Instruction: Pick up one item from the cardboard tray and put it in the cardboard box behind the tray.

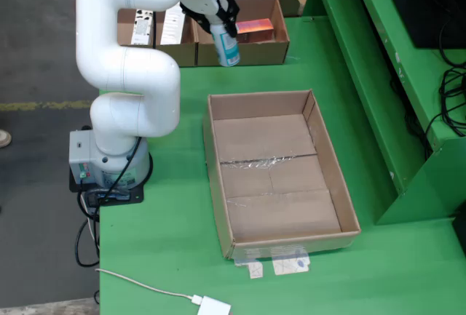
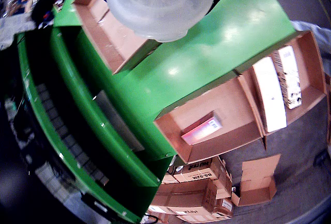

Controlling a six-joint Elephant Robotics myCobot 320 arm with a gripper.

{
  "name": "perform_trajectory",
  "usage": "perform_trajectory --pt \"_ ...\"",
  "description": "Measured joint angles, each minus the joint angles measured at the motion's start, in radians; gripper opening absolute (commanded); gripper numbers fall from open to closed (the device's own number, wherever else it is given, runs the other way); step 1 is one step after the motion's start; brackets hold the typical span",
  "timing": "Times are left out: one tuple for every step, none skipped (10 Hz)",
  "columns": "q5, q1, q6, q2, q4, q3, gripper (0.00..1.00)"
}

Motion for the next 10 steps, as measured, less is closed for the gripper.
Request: perform_trajectory --pt "-0.032 -0.006 -0.049 -0.058 0.0 0.052 0.0" --pt "-0.035 -0.008 -0.091 -0.098 0.041 0.097 0.0" --pt "-0.193 0.014 -0.296 -0.305 0.249 0.302 0.0" --pt "-0.193 0.014 -0.351 -0.363 0.302 0.357 0.0" --pt "-0.17 0.012 -0.393 -0.403 0.344 0.399 0.0" --pt "-0.141 0.035 -0.399 -0.445 0.383 0.439 0.0" --pt "-0.129 0.063 -0.362 -0.503 0.44 0.494 0.0" --pt "-0.129 0.064 -0.379 -0.551 0.482 0.537 0.0" --pt "-0.129 0.068 -0.367 -0.595 0.523 0.575 0.0" --pt "-0.129 0.071 -0.373 -0.65 0.578 0.634 0.0"
